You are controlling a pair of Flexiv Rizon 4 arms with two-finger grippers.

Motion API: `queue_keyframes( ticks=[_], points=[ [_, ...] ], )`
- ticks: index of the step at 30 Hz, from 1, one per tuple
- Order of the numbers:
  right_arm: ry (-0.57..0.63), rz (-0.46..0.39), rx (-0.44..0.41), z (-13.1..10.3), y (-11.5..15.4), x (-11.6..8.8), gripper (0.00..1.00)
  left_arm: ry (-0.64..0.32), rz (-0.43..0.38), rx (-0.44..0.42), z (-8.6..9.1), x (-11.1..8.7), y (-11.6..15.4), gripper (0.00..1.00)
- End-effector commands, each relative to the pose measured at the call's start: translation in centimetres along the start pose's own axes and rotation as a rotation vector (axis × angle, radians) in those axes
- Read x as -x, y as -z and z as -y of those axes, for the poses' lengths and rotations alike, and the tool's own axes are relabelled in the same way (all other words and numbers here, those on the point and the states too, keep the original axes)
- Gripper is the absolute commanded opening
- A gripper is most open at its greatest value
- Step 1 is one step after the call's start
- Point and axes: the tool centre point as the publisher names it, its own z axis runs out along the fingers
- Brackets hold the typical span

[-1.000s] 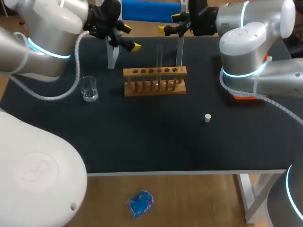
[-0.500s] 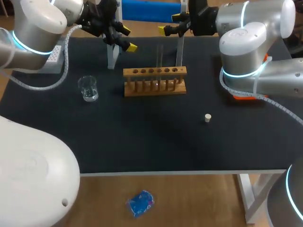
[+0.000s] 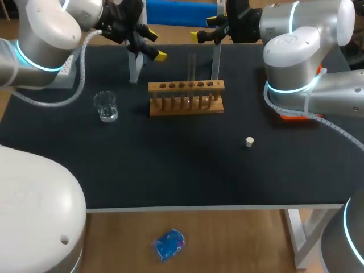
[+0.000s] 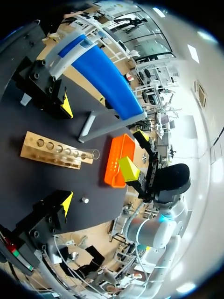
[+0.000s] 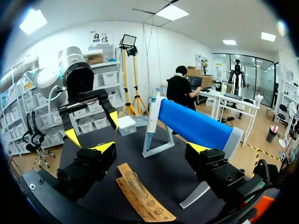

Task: Invert the test tube, pick up the pipette, mount the tip to pipette, aspirate from beaker and dispense into the tube, eject the tip, return the pipette, and cap with the stopper.

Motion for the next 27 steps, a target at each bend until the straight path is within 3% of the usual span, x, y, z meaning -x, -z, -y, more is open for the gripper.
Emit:
queue_keyframes(
  ticks=[1,7,14,27],
  points=[
    [0.0,-0.002,0.0,0.0,0.0,0.1,1.0,-0.001,0.009,0.0,-0.1,-0.5,-0.9,1.0],
    [0.013,-0.006,0.016,0.3,1.7,0.1,1.0,-0.014,-0.001,-0.007,0.2,-0.6,-1.6,1.0],
    [0.052,-0.037,0.096,0.7,5.4,-0.6,1.0,-0.024,-0.017,0.003,0.2,-0.6,-2.5,1.0],
    [0.107,-0.11,0.108,4.2,13.2,-2.6,1.0,-0.034,-0.036,0.015,0.6,-0.4,-3.7,1.0]
  ],
)
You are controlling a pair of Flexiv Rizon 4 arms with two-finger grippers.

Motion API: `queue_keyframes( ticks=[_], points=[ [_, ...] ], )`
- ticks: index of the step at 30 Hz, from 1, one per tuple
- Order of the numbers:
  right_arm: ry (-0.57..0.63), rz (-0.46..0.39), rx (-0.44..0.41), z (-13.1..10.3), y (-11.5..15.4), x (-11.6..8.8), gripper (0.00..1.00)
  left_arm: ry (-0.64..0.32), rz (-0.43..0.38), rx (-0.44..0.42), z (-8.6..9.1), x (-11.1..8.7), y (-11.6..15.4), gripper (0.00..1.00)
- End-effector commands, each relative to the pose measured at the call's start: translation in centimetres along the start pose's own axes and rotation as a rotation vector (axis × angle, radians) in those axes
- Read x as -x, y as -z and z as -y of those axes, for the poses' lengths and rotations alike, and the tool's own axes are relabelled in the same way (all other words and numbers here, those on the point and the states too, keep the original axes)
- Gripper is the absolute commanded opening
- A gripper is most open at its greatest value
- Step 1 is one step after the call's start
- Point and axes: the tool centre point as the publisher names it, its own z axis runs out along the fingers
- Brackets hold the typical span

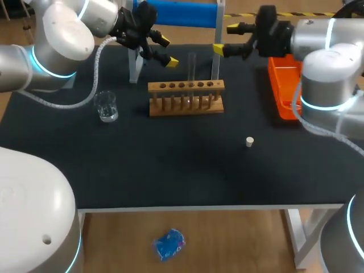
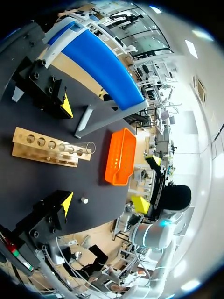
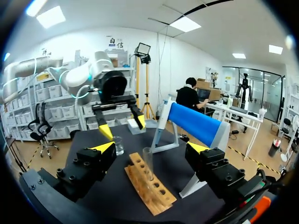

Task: Invert the test tube, pick up the pipette, mount the tip to pipette, aspirate from beaker and dispense into the tube, eject the tip, return the pipette, and cap with the stopper.

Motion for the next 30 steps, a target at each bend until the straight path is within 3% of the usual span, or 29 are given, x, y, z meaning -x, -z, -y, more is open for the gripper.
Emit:
queue_keyframes(
  ticks=[1,2,21,30],
  points=[
    [0.007,-0.056,0.01,1.0,5.9,-1.5,1.0,0.001,-0.006,0.006,0.2,0.3,-0.2,1.0],
    [0.014,-0.106,-0.002,1.3,6.5,-1.9,1.0,0.001,-0.006,0.006,0.2,0.3,-0.2,1.0],
    [0.014,-0.106,-0.002,1.3,6.5,-1.9,1.0,0.001,-0.006,0.006,0.2,0.3,-0.2,1.0],
    [0.067,-0.147,-0.08,3.9,11.8,-4.5,1.0,0.001,-0.006,0.006,0.2,0.3,-0.2,1.0]
  ],
)
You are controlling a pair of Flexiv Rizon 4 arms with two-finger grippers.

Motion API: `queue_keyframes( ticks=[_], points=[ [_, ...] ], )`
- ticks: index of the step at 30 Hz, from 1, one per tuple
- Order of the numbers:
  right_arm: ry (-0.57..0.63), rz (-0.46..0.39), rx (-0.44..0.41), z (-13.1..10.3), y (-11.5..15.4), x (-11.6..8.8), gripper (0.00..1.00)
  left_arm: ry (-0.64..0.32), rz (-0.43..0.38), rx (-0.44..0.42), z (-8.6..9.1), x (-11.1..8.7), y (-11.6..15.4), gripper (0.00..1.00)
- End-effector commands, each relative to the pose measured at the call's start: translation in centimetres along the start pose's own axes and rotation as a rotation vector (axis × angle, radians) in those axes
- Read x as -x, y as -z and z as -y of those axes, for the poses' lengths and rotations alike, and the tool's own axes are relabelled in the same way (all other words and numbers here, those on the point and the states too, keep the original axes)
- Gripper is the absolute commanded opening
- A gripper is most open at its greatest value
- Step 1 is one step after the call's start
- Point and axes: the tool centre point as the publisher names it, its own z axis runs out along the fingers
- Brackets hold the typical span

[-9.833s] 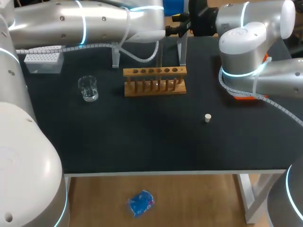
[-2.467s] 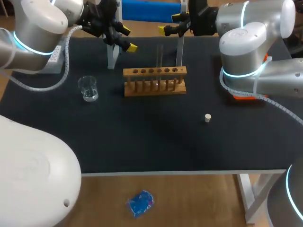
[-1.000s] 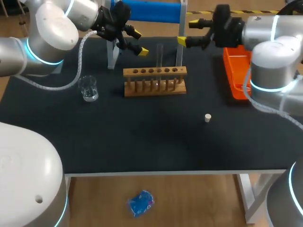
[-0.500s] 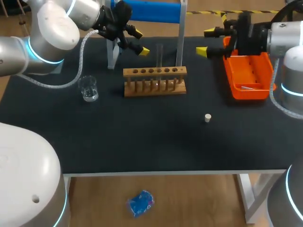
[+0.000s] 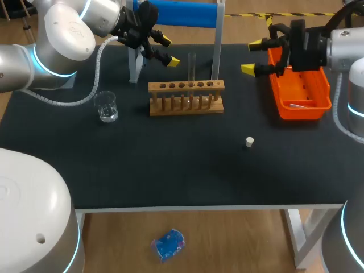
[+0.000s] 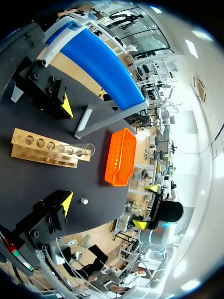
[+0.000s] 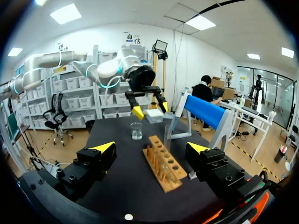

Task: Invert the test tube, pick up the pipette, mount the tip to pipette, aspirate from beaker and dispense into the tube, eject the tip, return the pipette, and cap with the stopper.

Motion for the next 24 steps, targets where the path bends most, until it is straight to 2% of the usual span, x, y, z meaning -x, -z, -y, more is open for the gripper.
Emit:
queue_keyframes(
  ticks=[1,6,11,13,24],
  points=[
    [0.009,0.002,-0.023,1.0,4.5,-2.2,1.0,0.001,-0.002,0.006,0.1,0.1,0.1,1.0],
    [0.04,0.016,-0.046,2.7,7.7,-4.1,1.0,0.001,-0.002,0.006,0.1,0.1,0.1,1.0],
    [0.045,0.036,-0.068,5.8,11.0,-6.0,1.0,0.001,-0.002,0.006,0.1,0.1,0.1,1.0],
    [0.076,0.034,-0.04,6.9,12.2,-6.6,1.0,0.001,-0.002,0.006,0.1,0.1,0.1,1.0],
    [0.076,0.034,-0.04,6.9,12.2,-6.6,1.0,0.001,-0.002,0.006,0.1,0.1,0.1,1.0]
  ],
)
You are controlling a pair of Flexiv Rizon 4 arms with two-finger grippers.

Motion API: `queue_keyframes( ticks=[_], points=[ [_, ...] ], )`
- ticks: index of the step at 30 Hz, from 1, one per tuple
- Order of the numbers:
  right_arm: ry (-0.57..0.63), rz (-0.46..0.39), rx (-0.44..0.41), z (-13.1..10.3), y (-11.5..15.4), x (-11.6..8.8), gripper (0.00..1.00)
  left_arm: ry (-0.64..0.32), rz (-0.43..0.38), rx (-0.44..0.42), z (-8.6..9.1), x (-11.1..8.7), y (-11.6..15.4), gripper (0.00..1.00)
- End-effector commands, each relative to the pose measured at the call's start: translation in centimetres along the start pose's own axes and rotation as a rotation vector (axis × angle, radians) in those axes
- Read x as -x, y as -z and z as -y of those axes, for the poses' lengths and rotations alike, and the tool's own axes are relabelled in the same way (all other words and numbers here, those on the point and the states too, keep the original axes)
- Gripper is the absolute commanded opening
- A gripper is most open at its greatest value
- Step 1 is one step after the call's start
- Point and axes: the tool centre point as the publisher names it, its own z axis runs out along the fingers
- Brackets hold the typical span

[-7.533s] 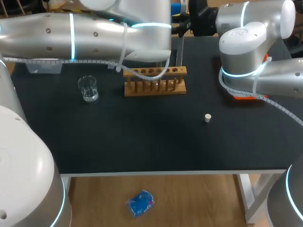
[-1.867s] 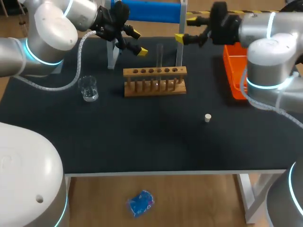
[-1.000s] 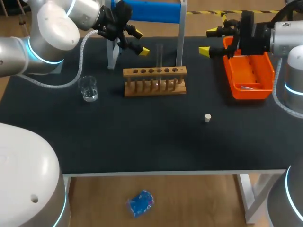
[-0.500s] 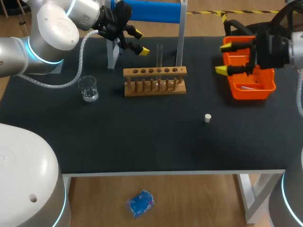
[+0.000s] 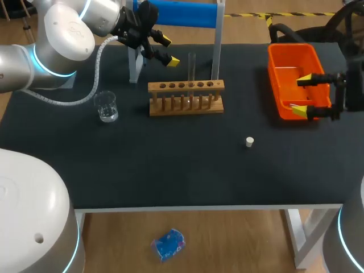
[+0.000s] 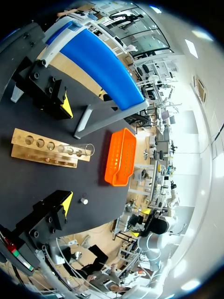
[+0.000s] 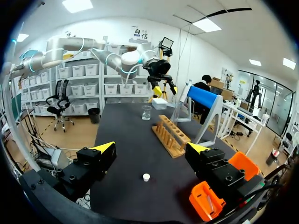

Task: Invert the test tube, pick up the pipette, mount the tip to pipette, aspirate from beaker and dispense into the tube, eject the tip, return the pipette, and cap with the stopper.

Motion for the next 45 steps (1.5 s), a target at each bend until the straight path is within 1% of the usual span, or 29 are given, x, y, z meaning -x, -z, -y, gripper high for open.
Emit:
queue_keyframes(
  ticks=[1,4,5,8,12,15,17,19,23,28,31,42,44,45],
  points=[
    [0.0,0.001,-0.002,-0.1,0.5,-0.3,1.0,0.001,-0.002,0.005,0.1,0.0,0.1,1.0],
    [0.0,0.001,-0.002,-0.1,0.5,-0.3,1.0,0.001,-0.002,0.005,0.1,0.0,0.1,1.0],
    [0.004,-0.009,-0.002,-0.1,0.0,-0.2,1.0,0.001,-0.002,0.005,0.1,0.0,0.1,1.0],
    [0.004,-0.002,-0.04,0.4,-0.9,-0.3,1.0,0.001,-0.002,0.005,0.1,0.0,0.1,1.0],
    [0.01,0.017,-0.097,1.9,-1.2,-1.5,1.0,0.001,-0.002,0.005,0.1,0.0,0.1,1.0],
    [0.006,0.036,-0.104,2.9,-1.5,-2.2,1.0,0.001,-0.002,0.005,0.1,0.0,0.1,1.0],
    [0.003,0.047,-0.123,3.7,-1.9,-2.8,1.0,0.001,-0.002,0.005,0.1,0.0,0.1,1.0],
    [-0.017,0.039,-0.115,4.5,-2.4,-3.4,1.0,0.001,-0.002,0.005,0.1,0.0,0.1,1.0],
    [-0.008,0.014,-0.151,5.8,-3.5,-4.2,1.0,0.001,-0.002,0.005,0.1,0.0,0.1,1.0],
    [-0.032,0.0,-0.188,7.5,-4.5,-4.0,1.0,0.001,-0.002,0.005,0.1,0.0,0.1,1.0],
    [-0.042,0.003,-0.229,8.7,-5.1,-3.5,1.0,0.001,-0.002,0.005,0.1,0.0,0.1,1.0],
    [-0.042,0.003,-0.229,8.7,-5.1,-3.5,1.0,0.001,-0.002,0.005,0.1,0.0,0.1,1.0],
    [-0.055,-0.018,-0.258,9.4,-6.2,-3.3,1.0,0.001,-0.002,0.005,0.1,0.0,0.1,1.0],
    [-0.074,-0.019,-0.258,9.8,-6.7,-3.0,1.0,0.001,-0.002,0.005,0.1,0.0,0.1,1.0]
  ],
)
